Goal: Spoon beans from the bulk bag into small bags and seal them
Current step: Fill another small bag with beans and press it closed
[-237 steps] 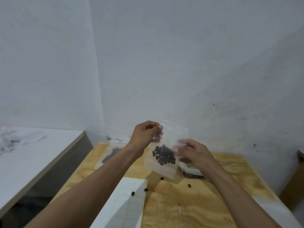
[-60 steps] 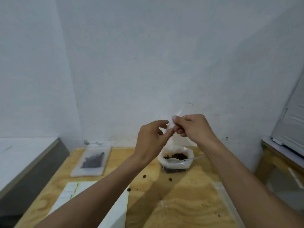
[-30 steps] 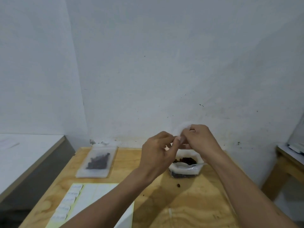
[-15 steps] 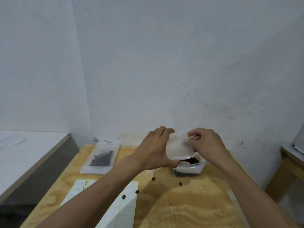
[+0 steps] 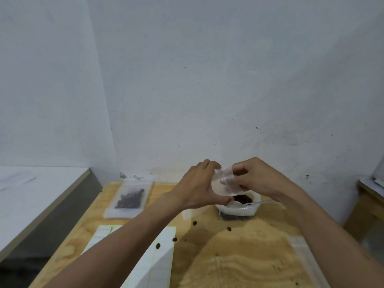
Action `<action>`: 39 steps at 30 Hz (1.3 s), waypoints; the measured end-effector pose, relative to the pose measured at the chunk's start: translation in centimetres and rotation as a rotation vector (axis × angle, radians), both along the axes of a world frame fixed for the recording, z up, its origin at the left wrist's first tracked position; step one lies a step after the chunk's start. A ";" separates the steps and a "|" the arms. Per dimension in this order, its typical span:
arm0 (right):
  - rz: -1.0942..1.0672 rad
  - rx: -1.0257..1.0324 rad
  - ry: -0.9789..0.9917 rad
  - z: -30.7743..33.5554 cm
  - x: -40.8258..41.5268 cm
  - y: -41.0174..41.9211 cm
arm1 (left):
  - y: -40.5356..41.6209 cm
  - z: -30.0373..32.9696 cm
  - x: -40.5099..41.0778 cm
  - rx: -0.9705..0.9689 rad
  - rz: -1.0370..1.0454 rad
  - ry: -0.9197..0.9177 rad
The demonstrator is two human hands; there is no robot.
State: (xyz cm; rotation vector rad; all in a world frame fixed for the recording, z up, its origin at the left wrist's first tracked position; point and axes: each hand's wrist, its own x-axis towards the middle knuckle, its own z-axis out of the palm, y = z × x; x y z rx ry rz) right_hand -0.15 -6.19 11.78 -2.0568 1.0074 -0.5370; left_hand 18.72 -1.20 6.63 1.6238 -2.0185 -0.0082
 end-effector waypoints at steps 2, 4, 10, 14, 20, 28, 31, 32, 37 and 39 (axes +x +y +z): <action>-0.092 -0.127 0.026 -0.3 -0.6 -0.8 | -0.3 -0.1 0.2 0.025 0.048 0.015; -0.257 -0.307 0.150 -0.9 -1.8 -2.1 | -0.4 -0.2 0.4 0.104 0.110 0.101; -0.455 0.018 0.672 -4.2 -5.8 -3.6 | -0.9 0.0 1.2 0.473 0.089 0.744; -0.411 0.186 0.309 -4.9 -6.7 -3.3 | -1.7 -0.6 0.6 0.628 0.091 0.745; -0.458 -0.287 0.094 -3.6 -6.8 -2.9 | -2.3 -1.4 -0.3 0.716 0.062 0.739; -0.576 -0.615 0.355 -5.5 -6.0 -2.3 | -3.1 -1.7 -1.5 0.593 0.154 0.796; -0.697 -0.285 0.098 -6.9 -6.9 -3.4 | -3.0 -1.1 -1.8 0.570 0.082 0.780; -0.727 -0.113 -0.002 -7.3 -6.9 -3.5 | -3.0 -1.1 -1.8 0.578 0.066 0.769; -0.791 0.314 -0.263 -9.6 -6.8 -3.7 | -2.8 -1.7 -1.3 0.603 0.121 0.649; -0.798 0.285 -0.273 -9.2 -6.9 -3.7 | -2.3 -1.5 -0.6 0.569 0.122 0.631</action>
